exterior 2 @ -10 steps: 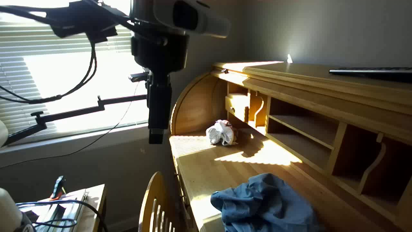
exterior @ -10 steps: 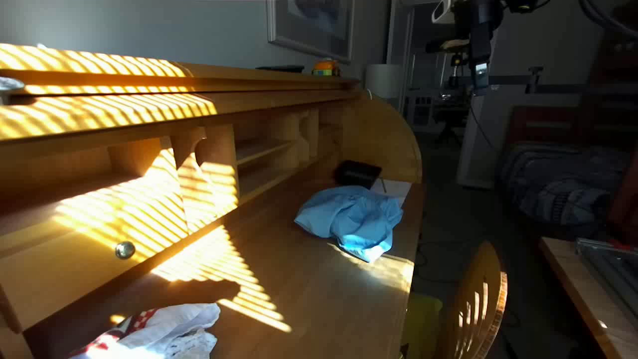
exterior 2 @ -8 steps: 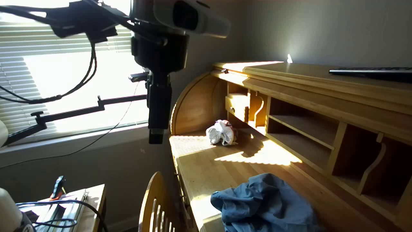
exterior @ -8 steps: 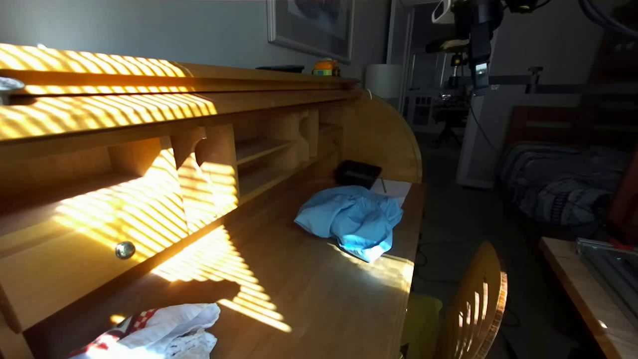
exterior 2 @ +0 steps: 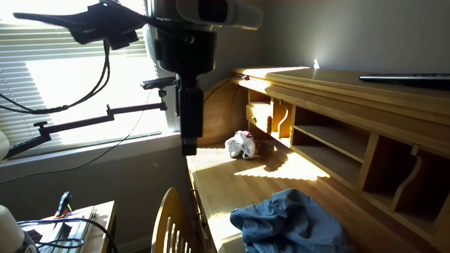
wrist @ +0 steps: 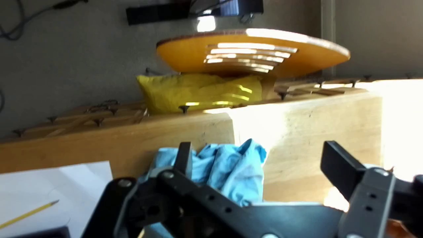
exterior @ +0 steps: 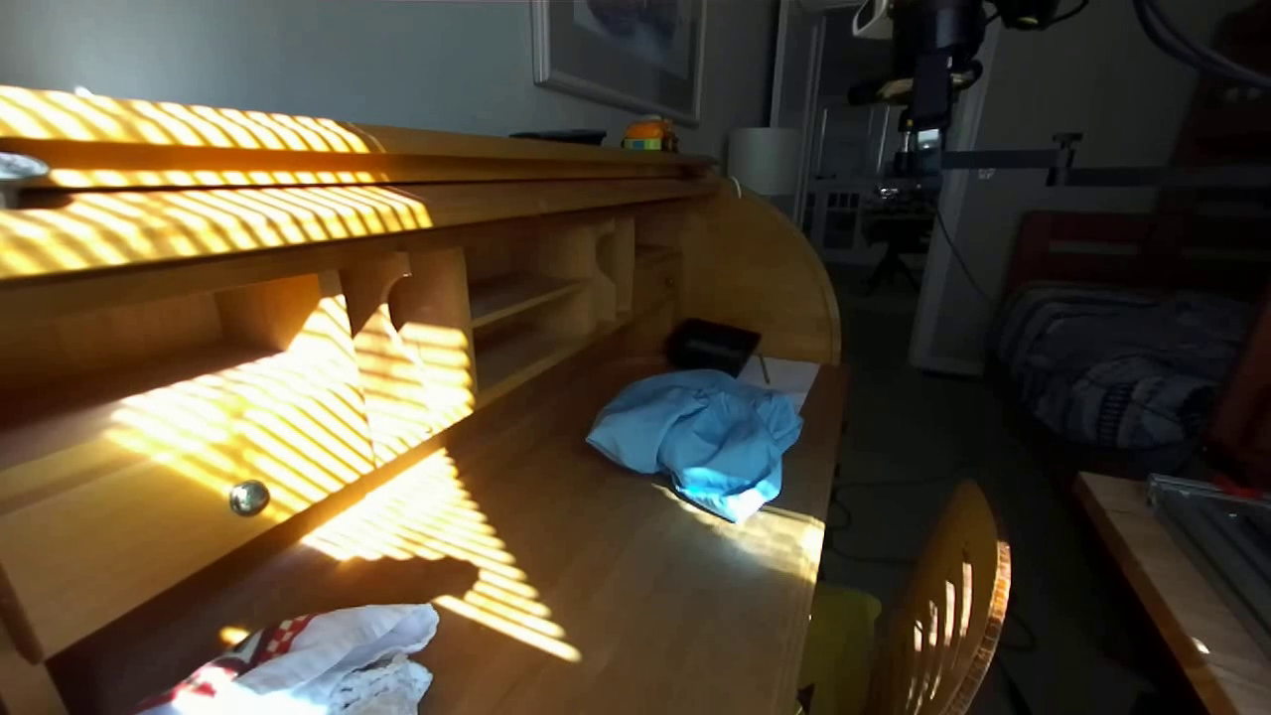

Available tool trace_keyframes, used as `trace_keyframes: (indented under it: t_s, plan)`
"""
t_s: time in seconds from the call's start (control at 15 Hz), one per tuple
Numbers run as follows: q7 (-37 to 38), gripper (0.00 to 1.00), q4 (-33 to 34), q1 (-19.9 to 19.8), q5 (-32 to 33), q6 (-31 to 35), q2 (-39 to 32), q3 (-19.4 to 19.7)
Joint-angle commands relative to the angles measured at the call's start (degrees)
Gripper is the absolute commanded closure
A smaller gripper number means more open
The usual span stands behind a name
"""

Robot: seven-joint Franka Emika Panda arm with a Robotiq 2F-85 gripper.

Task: Open the top drawer on the right, remove the top drawer on the left and put it on the table

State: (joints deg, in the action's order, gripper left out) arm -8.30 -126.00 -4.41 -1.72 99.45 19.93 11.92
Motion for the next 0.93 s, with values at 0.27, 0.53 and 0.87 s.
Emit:
trace_keyframes:
  t_s: [0.27, 0.53, 0.87]
  plan:
    - [1.7, 0.0, -1.6, -2.8, 6.1, 33.7, -8.6, -1.5]
    - [3.4, 0.0, -2.3, -5.0, 12.9, 50.2, -15.7, -1.1]
    - [3.4, 0.0, -2.1, -7.4, 16.2, 65.2, -24.3, 0.7]
